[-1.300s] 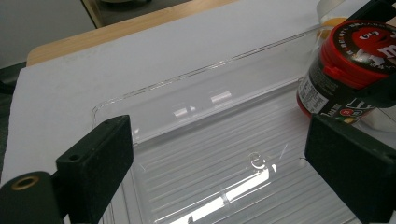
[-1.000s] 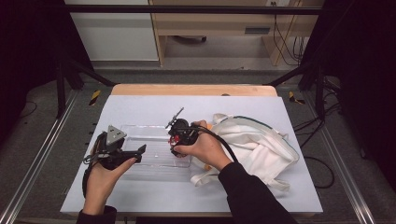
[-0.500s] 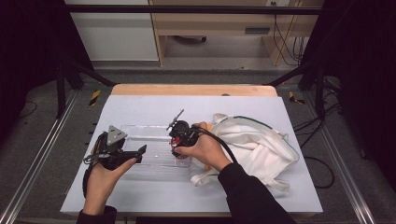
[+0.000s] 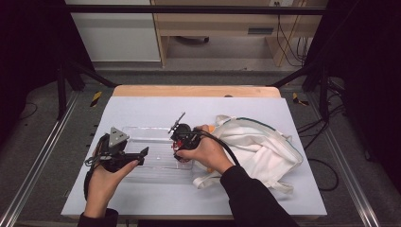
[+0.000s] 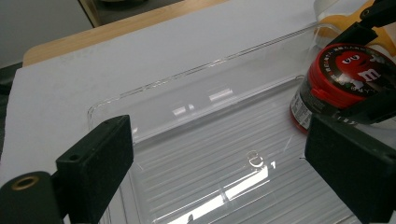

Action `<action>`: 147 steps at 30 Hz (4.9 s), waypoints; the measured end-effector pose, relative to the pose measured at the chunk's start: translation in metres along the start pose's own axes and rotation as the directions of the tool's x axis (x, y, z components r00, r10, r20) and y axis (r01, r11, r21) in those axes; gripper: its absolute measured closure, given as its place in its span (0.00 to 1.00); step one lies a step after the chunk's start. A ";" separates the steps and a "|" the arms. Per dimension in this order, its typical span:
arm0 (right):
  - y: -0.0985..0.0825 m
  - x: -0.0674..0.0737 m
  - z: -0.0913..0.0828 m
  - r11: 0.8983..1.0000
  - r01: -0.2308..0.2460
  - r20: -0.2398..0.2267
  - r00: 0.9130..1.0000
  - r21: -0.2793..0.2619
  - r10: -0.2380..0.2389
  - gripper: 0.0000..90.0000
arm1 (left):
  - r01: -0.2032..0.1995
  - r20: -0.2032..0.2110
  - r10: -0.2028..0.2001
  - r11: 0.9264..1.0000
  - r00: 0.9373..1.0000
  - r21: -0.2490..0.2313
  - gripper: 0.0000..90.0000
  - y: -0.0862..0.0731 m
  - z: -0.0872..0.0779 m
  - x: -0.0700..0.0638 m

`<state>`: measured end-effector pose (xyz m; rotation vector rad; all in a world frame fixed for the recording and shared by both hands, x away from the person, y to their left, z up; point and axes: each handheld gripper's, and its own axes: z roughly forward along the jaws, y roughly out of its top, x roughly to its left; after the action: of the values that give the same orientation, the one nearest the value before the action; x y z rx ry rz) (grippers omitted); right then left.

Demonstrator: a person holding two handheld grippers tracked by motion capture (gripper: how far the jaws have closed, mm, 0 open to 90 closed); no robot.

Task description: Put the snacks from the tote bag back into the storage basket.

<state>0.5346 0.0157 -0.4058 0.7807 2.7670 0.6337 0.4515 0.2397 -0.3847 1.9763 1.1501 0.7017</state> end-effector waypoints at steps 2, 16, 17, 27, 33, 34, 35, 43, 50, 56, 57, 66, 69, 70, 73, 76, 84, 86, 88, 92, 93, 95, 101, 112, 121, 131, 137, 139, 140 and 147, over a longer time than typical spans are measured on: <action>0.000 0.001 0.001 1.000 -0.007 0.000 1.000 0.003 0.007 0.29 | 0.002 -0.001 -0.002 1.000 1.000 -0.003 0.09 0.000 0.000 0.000; -0.001 0.001 0.003 1.000 0.004 -0.015 1.000 0.009 -0.004 0.29 | 0.002 -0.004 -0.002 1.000 1.000 -0.003 0.09 0.000 -0.002 0.001; -0.001 0.001 0.003 1.000 0.005 -0.015 1.000 0.008 -0.005 0.29 | 0.001 -0.003 -0.001 1.000 1.000 -0.002 0.09 0.000 -0.002 0.001; -0.001 0.003 0.003 1.000 0.027 -0.016 1.000 -0.001 -0.027 0.21 | 0.000 -0.007 0.000 1.000 1.000 0.001 0.09 0.000 -0.002 0.002; -0.003 0.001 -0.009 0.999 0.025 -0.010 1.000 -0.047 -0.026 0.18 | -0.001 -0.010 0.001 1.000 1.000 0.002 0.09 0.000 -0.002 0.002; -0.003 0.001 -0.012 0.998 0.025 -0.006 1.000 -0.052 -0.025 0.18 | -0.001 -0.011 0.001 1.000 1.000 0.001 0.09 0.000 -0.002 0.002; -0.004 0.001 -0.014 0.998 0.021 -0.007 1.000 -0.058 -0.021 0.18 | -0.001 -0.011 0.001 1.000 1.000 0.001 0.09 0.000 -0.002 0.002; -0.010 -0.005 -0.036 0.993 0.008 0.006 1.000 -0.120 -0.007 0.18 | -0.001 -0.014 0.001 1.000 1.000 0.000 0.09 0.000 -0.002 0.002; -0.020 -0.011 -0.058 0.983 -0.019 0.014 1.000 -0.185 0.022 0.17 | 0.000 -0.017 0.000 1.000 1.000 0.000 0.08 0.000 -0.002 0.002; -0.029 -0.012 -0.070 0.978 -0.031 0.026 0.999 -0.208 0.037 0.15 | -0.006 -0.020 0.006 1.000 1.000 0.005 0.08 0.001 -0.002 0.001; -0.030 -0.012 -0.073 0.978 -0.029 0.027 0.999 -0.209 0.036 0.15 | -0.005 -0.021 0.005 1.000 1.000 0.004 0.08 0.001 -0.002 0.001; -0.045 -0.017 -0.088 0.969 -0.034 0.043 0.998 -0.246 0.045 0.14 | -0.011 -0.023 0.011 1.000 1.000 0.007 0.08 0.002 -0.001 0.000; -0.052 -0.018 -0.092 0.966 -0.046 0.047 0.997 -0.253 0.060 0.14 | -0.012 -0.024 0.012 1.000 1.000 0.007 0.08 0.001 -0.002 0.000; -0.054 -0.019 -0.093 0.966 -0.049 0.046 0.997 -0.255 0.062 0.14 | -0.010 -0.028 0.010 1.000 1.000 0.005 0.08 0.001 -0.002 0.001; -0.059 -0.021 -0.095 0.962 -0.061 0.051 0.996 -0.266 0.077 0.14 | -0.012 -0.030 0.012 1.000 0.999 0.005 0.08 0.001 -0.002 0.001; -0.064 -0.024 -0.098 0.960 -0.068 0.059 0.994 -0.271 0.087 0.14 | -0.013 -0.029 0.013 1.000 0.999 0.005 0.08 0.001 -0.002 0.001; -0.081 -0.033 -0.109 0.947 -0.105 0.076 0.988 -0.303 0.134 0.14 | -0.020 -0.026 0.020 1.000 0.999 0.006 0.08 0.002 -0.002 -0.002; -0.085 -0.035 -0.113 0.943 -0.110 0.077 0.987 -0.315 0.141 0.13 | -0.021 -0.028 0.022 1.000 0.999 0.011 0.08 0.001 -0.002 -0.001; -0.090 -0.036 -0.118 0.937 -0.118 0.078 0.985 -0.329 0.151 0.13 | -0.016 -0.029 0.016 1.000 0.999 0.008 0.08 0.000 -0.003 0.000; -0.100 -0.039 -0.127 0.931 -0.130 0.097 0.980 -0.341 0.172 0.13 | -0.009 -0.034 0.009 1.000 0.999 -0.004 0.08 0.001 -0.005 0.003; -0.103 -0.040 -0.129 0.930 -0.129 0.104 0.979 -0.345 0.174 0.13 | -0.004 -0.036 0.004 1.000 0.999 -0.002 0.07 0.000 -0.004 0.003; -0.109 -0.043 -0.134 0.922 -0.141 0.104 0.976 -0.362 0.190 0.12 | 0.002 -0.040 -0.001 1.000 0.999 0.001 0.07 -0.001 -0.004 0.005; -0.130 -0.054 -0.147 0.900 -0.180 0.121 0.962 -0.397 0.246 0.10 | 0.017 -0.046 -0.017 1.000 0.999 -0.010 0.07 -0.002 -0.007 0.011; -0.175 -0.068 -0.165 0.854 -0.259 0.130 0.928 -0.451 0.350 0.09 | 0.074 -0.075 -0.077 0.996 0.994 -0.045 0.06 -0.008 -0.020 0.035; -0.213 -0.076 -0.179 0.843 -0.280 0.166 0.905 -0.460 0.392 0.08 | 0.090 -0.088 -0.094 0.995 0.992 -0.050 0.06 -0.013 -0.023 0.048; -0.260 -0.087 -0.178 0.808 -0.353 0.175 0.861 -0.471 0.478 0.08 | 0.096 -0.123 -0.106 0.992 0.987 -0.080 0.06 -0.018 -0.026 0.056; -0.278 -0.092 -0.168 0.787 -0.398 0.162 0.838 -0.471 0.521 0.10 | 0.082 -0.125 -0.091 0.994 0.988 -0.076 0.05 -0.022 -0.021 0.057; -0.284 -0.093 -0.164 0.781 -0.414 0.157 0.831 -0.468 0.534 0.10 | 0.083 -0.128 -0.091 0.994 0.988 -0.070 0.05 -0.024 -0.019 0.058; -0.286 -0.094 -0.162 0.781 -0.416 0.163 0.827 -0.466 0.538 0.10 | 0.085 -0.127 -0.093 0.994 0.988 -0.067 0.05 -0.025 -0.018 0.058; -0.304 -0.097 -0.151 0.759 -0.441 0.164 0.805 -0.478 0.571 0.08 | 0.084 -0.129 -0.090 0.995 0.988 -0.052 0.05 -0.031 -0.010 0.060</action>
<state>0.4341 -0.3226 -0.4027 1.4061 2.0153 1.0589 0.4558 0.3061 -0.3988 1.8522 1.2785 0.8152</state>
